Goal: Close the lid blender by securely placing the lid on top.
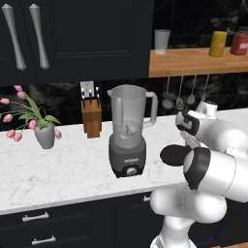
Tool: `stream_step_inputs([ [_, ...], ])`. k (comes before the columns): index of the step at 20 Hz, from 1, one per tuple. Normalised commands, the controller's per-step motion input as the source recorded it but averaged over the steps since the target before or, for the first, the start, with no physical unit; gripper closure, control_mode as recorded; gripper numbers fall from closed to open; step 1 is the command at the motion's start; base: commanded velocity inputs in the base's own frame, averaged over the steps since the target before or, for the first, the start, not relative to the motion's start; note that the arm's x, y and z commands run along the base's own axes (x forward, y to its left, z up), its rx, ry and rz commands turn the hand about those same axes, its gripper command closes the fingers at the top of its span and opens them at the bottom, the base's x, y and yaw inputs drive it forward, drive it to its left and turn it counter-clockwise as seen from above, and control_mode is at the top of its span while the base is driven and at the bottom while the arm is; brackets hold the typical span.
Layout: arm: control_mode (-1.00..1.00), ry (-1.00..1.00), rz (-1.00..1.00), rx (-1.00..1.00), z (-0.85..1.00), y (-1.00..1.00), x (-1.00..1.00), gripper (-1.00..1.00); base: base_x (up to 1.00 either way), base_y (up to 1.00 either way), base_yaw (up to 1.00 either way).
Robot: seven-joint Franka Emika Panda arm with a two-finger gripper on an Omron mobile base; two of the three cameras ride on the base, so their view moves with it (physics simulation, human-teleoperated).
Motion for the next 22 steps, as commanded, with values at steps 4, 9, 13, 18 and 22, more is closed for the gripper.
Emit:
stream_step_inputs([
  [4,-1.00,0.00,-0.19,0.21,0.70,0.00,-0.28,1.00,0.00,0.00,0.00],
  [9,-1.00,0.00,-0.21,0.21,0.69,0.00,-0.23,1.00,0.00,0.00,0.00],
  [13,-1.00,0.00,-0.18,0.18,0.74,0.00,-0.22,1.00,0.00,0.00,0.00],
  [18,-1.00,0.00,-0.13,0.18,0.73,0.00,-0.19,1.00,0.00,0.00,0.00],
  [22,-1.00,0.00,-0.08,0.16,0.70,0.00,-0.19,1.00,0.00,0.00,0.00],
])
